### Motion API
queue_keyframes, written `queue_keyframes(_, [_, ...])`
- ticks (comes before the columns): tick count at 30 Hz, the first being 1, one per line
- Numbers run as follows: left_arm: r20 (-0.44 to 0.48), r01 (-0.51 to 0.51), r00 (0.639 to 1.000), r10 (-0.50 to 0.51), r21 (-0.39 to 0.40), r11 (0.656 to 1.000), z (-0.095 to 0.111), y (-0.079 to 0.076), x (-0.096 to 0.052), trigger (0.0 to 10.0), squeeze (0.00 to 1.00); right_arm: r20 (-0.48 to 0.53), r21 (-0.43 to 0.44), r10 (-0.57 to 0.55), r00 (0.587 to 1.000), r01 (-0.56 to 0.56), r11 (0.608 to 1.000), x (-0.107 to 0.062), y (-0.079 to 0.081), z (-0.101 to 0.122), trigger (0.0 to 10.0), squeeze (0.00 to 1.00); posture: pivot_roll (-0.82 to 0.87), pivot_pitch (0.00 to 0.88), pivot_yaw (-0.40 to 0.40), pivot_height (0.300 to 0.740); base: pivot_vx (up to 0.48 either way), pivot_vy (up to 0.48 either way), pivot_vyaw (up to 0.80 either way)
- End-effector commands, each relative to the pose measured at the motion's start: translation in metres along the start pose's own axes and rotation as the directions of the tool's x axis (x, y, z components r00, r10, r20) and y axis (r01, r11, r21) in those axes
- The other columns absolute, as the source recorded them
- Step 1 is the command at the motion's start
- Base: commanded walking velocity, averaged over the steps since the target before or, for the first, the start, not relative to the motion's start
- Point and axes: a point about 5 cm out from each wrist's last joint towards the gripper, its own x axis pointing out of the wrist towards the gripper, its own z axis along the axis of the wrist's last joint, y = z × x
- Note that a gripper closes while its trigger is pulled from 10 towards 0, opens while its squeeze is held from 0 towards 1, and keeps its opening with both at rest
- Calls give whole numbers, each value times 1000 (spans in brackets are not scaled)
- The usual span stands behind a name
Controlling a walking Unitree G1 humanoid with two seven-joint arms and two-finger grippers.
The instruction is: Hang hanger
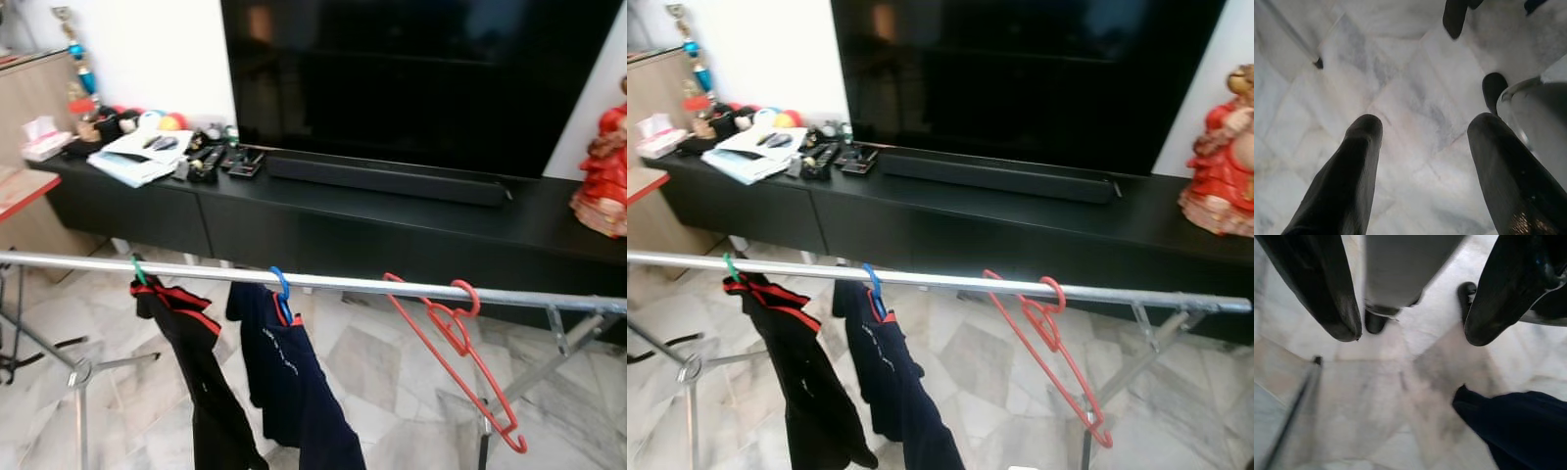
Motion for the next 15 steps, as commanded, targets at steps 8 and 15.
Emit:
queue_keyframes(8, [-69,-11,998,10,-9,1000,-24,5,-4,10000,0,15,10,1,1000,-1,1000,1,2,5,10000,0,-63,0,41,740,0,442,0])
queue_keyframes(15, [-101,-20,995,19,-10,1000,-35,14,-7,10000,0,8,3,-4,1000,4,1000,1,-1,6,10000,0,-60,0,39,740,0,442,0])
